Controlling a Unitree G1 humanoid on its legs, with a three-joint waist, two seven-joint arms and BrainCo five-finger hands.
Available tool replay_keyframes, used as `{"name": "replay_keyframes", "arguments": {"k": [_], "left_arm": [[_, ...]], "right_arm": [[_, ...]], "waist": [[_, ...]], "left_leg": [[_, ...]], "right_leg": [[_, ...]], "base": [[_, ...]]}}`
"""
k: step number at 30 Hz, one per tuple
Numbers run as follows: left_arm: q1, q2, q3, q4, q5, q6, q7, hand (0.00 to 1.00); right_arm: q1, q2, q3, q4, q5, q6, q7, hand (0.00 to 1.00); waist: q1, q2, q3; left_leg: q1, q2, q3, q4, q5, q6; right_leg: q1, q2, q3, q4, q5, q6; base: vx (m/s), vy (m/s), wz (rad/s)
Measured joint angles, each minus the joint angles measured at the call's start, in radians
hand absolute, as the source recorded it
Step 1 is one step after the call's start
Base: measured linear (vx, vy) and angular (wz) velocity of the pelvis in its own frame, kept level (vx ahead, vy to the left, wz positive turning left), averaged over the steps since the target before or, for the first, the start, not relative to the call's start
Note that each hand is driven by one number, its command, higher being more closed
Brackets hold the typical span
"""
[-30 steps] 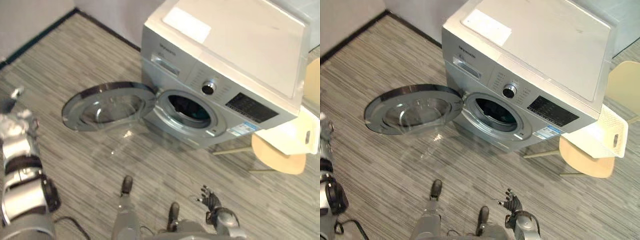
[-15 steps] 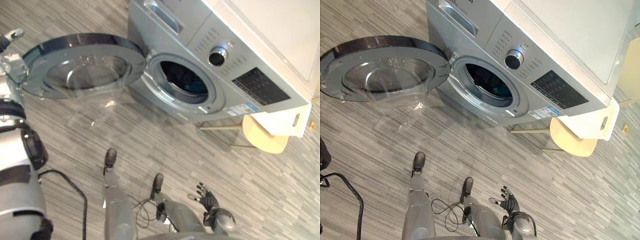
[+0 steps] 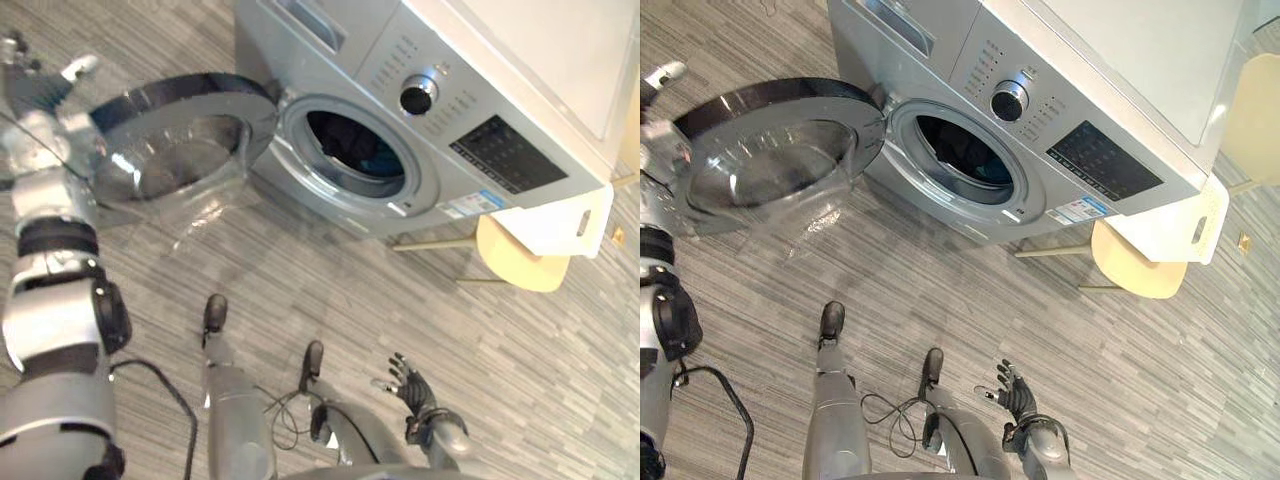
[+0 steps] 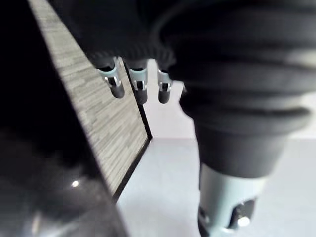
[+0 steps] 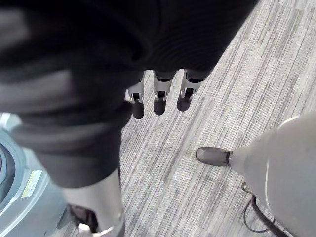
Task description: Pick up the laundry basket with both hands and put the clothes into the washing machine.
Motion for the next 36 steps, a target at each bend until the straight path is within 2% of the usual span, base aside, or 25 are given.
{"name": "replay_keyframes", "arguments": {"k": [2,3,4,5,7,8,9,10,11,12,13,15,17,18,19,21,24,26,32,36], "left_arm": [[0.059,-0.069,-0.04,-0.056,-0.076,-0.033,-0.027,0.0],[0.122,-0.122,-0.113,-0.111,-0.121,-0.07,-0.04,0.0],[0.147,-0.139,-0.14,-0.127,-0.136,-0.079,-0.044,0.0],[0.212,-0.173,-0.212,-0.171,-0.184,-0.088,-0.063,0.0],[0.295,-0.223,-0.332,-0.206,-0.242,-0.098,-0.089,0.0],[0.359,-0.27,-0.447,-0.223,-0.283,-0.098,-0.11,0.0],[0.398,-0.316,-0.498,-0.224,-0.297,-0.115,-0.105,0.0],[0.424,-0.335,-0.552,-0.219,-0.313,-0.113,-0.104,0.0],[0.444,-0.338,-0.68,-0.208,-0.323,-0.082,-0.13,0.0],[0.471,-0.358,-0.796,-0.202,-0.341,-0.03,-0.168,0.0],[0.486,-0.382,-0.848,-0.194,-0.352,-0.01,-0.181,0.0],[0.535,-0.517,-0.963,-0.17,-0.395,0.051,-0.222,0.0],[0.551,-0.586,-0.974,-0.17,-0.436,0.056,-0.238,0.0],[0.555,-0.634,-0.974,-0.172,-0.472,0.054,-0.244,0.0],[0.555,-0.644,-0.974,-0.176,-0.48,0.053,-0.246,0.0],[0.574,-0.654,-0.971,-0.198,-0.497,0.046,-0.252,0.0],[0.634,-0.613,-0.951,-0.213,-0.476,0.044,-0.252,0.0],[0.703,-0.575,-0.898,-0.227,-0.438,0.04,-0.252,0.0],[0.921,-0.467,-0.685,-0.225,-0.301,0.018,-0.254,0.0],[1.001,-0.46,-0.577,-0.138,-0.227,0.01,-0.254,0.0]], "right_arm": [[0.0,-0.014,0.002,0.018,-0.009,0.001,0.0,0.0],[-0.004,-0.024,0.006,0.021,-0.022,0.002,0.001,0.0],[-0.01,-0.025,0.008,0.023,-0.027,0.002,0.002,0.0],[-0.023,-0.025,0.01,0.029,-0.045,0.002,0.003,0.0],[-0.043,-0.023,0.013,0.054,-0.059,0.002,0.005,0.0],[-0.064,-0.02,0.031,0.097,-0.065,0.003,0.005,0.0],[-0.081,-0.02,0.049,0.13,-0.069,0.003,0.006,0.0],[-0.1,-0.013,0.053,0.166,-0.077,0.006,0.012,0.0],[-0.115,-0.005,0.053,0.204,-0.078,0.012,0.017,0.0],[-0.132,0.002,0.054,0.234,-0.078,0.017,0.017,0.0],[-0.139,0.005,0.054,0.247,-0.079,0.019,0.016,0.0],[-0.142,0.011,0.053,0.27,-0.087,0.024,0.013,0.0],[-0.139,0.011,0.05,0.29,-0.09,0.027,0.005,0.0],[-0.122,0.008,0.045,0.297,-0.096,0.035,-0.007,0.0],[-0.114,0.006,0.038,0.301,-0.096,0.035,-0.007,0.0],[-0.097,-0.012,0.003,0.332,-0.102,0.038,-0.009,0.0],[-0.089,-0.031,-0.043,0.374,-0.133,0.042,-0.025,0.0],[-0.086,-0.028,-0.062,0.381,-0.135,0.041,-0.026,0.0],[-0.089,-0.021,-0.076,0.411,-0.139,0.033,-0.024,0.0],[-0.094,-0.021,-0.078,0.432,-0.136,0.031,-0.025,0.0]], "waist": [[0.009,0.01,-0.001],[0.023,0.023,-0.003],[0.025,0.026,-0.004],[0.024,0.038,-0.01],[0.02,0.05,-0.015],[0.017,0.05,-0.016],[0.008,0.049,-0.018],[-0.007,0.049,-0.035],[-0.02,0.051,-0.051],[-0.042,0.054,-0.054],[-0.053,0.056,-0.057],[-0.091,0.068,-0.074],[-0.107,0.076,-0.078],[-0.114,0.098,-0.092],[-0.114,0.11,-0.099],[-0.113,0.17,-0.146],[-0.113,0.226,-0.176],[-0.112,0.233,-0.181],[-0.103,0.231,-0.186],[-0.089,0.233,-0.186]], "left_leg": [[-0.002,-0.011,-0.014,0.003,0.0,0.0],[-0.004,-0.018,-0.022,0.016,-0.001,0.002],[-0.003,-0.023,-0.023,0.024,-0.004,0.007],[-0.001,-0.036,-0.023,0.04,-0.009,0.016],[0.013,-0.055,-0.017,0.061,-0.021,0.033],[0.041,-0.071,-0.001,0.069,-0.031,0.045],[0.063,-0.085,0.014,0.069,-0.036,0.053],[0.072,-0.097,0.027,0.071,-0.037,0.056],[0.083,-0.108,0.047,0.078,-0.039,0.061],[0.102,-0.12,0.069,0.096,-0.047,0.079],[0.109,-0.126,0.08,0.105,-0.051,0.088],[0.137,-0.142,0.123,0.115,-0.066,0.101],[0.178,-0.151,0.147,0.087,-0.064,0.103],[0.216,-0.157,0.162,0.051,-0.055,0.102],[0.228,-0.163,0.163,0.038,-0.049,0.102],[0.267,-0.171,0.156,-0.048,-0.011,0.102],[0.316,-0.173,0.132,-0.122,0.032,0.098],[0.344,-0.173,0.12,-0.122,0.031,0.097],[0.362,-0.179,0.072,-0.122,0.029,0.096],[0.385,-0.183,0.049,-0.122,0.019,0.093]], "right_leg": [[0.003,-0.006,-0.012,0.005,0.0,0.001],[0.003,-0.015,-0.019,0.026,-0.006,0.009],[0.003,-0.02,-0.019,0.034,-0.009,0.012],[0.007,-0.032,-0.019,0.049,-0.013,0.018],[0.017,-0.054,-0.015,0.071,-0.022,0.032],[0.03,-0.074,0.002,0.082,-0.028,0.043],[0.039,-0.092,0.013,0.093,-0.037,0.06],[0.035,-0.106,0.023,0.111,-0.038,0.063],[0.036,-0.119,0.045,0.125,-0.039,0.068],[0.047,-0.132,0.069,0.13,-0.035,0.074],[0.051,-0.14,0.08,0.129,-0.032,0.079],[0.058,-0.162,0.119,0.132,-0.026,0.088],[0.07,-0.173,0.14,0.136,-0.028,0.09],[0.085,-0.179,0.149,0.138,-0.041,0.099],[0.09,-0.179,0.149,0.138,-0.045,0.096],[0.093,-0.179,0.139,0.138,-0.054,0.097],[0.13,-0.176,0.103,0.133,-0.071,0.099],[0.17,-0.176,0.083,0.121,-0.08,0.094],[0.239,-0.175,0.027,0.086,-0.087,0.078],[0.284,-0.174,0.0,0.071,-0.098,0.062]], "base": [[-0.04,0.043,0.25],[-0.05,0.066,0.2],[-0.06,0.094,0.2],[-0.05,0.082,0.11],[-0.07,0.12,0.07],[-0.09,0.131,-0.02],[-0.08,0.14,-0.1],[-0.05,0.132,-0.23],[-0.03,0.15,-0.36],[-0.01,0.114,-0.4],[-0.03,0.116,-0.39],[-0.04,0.113,-0.39],[-0.05,0.047,-0.29],[-0.06,0.024,-0.17],[-0.05,0.012,-0.04],[-0.01,-0.006,0.11],[0.04,-0.028,0.3],[0.07,-0.015,0.33],[0.08,-0.022,0.27],[0.08,-0.028,0.18]]}}
